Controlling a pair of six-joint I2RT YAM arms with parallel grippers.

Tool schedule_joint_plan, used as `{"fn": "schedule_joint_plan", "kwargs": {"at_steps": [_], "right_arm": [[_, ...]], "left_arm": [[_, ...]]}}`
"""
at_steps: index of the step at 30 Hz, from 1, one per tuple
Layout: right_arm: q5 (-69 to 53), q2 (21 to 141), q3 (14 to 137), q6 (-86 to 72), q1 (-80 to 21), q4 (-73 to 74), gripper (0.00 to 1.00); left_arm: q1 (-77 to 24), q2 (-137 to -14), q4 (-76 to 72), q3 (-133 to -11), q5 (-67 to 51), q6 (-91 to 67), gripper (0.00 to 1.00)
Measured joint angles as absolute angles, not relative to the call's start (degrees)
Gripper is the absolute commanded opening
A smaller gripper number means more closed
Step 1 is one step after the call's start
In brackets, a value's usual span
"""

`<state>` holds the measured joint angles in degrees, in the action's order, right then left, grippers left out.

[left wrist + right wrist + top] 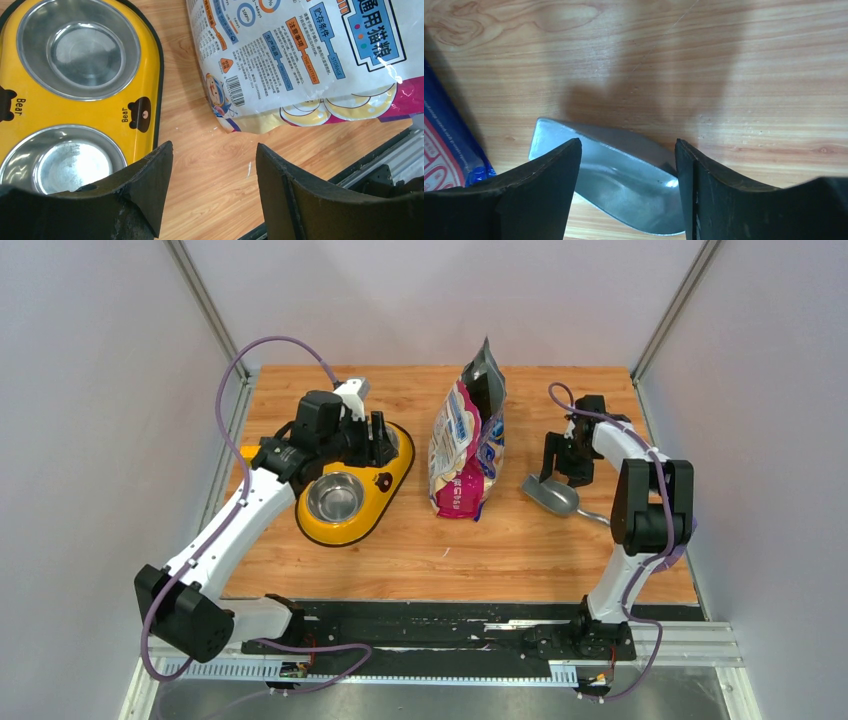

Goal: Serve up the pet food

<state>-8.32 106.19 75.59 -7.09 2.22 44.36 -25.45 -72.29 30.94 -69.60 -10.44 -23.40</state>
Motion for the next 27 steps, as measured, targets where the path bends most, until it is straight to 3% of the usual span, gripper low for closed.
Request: {"fn": "schedule_joint_plan", "kwargs": {"at_steps": [5, 8, 20, 27], "right_arm": [[-8.5, 108.4, 75.7, -5.5, 1.9, 44.6, 0.62], [-7.9, 108.7, 75.7, -4.8, 1.4, 44.7, 0.55], [-4.4, 108.7, 75.7, -3.9, -0.8, 44.7, 0.02], [-3.9, 108.1, 75.9, -4.9, -2.9, 44.2, 0.0]], "left_arm": [[-25.4, -71.6, 31.1, -69.6, -10.5, -22.8, 0.69], [-25.4, -71.5, 31.1, -69.6, -10.6, -22.5, 0.69], [-25.1, -71.5, 31.1, -69.6, -10.6, -21.9, 0.69], [-25.0, -71.5, 31.1, -70.6, -10.3, -21.9, 0.77]]}}
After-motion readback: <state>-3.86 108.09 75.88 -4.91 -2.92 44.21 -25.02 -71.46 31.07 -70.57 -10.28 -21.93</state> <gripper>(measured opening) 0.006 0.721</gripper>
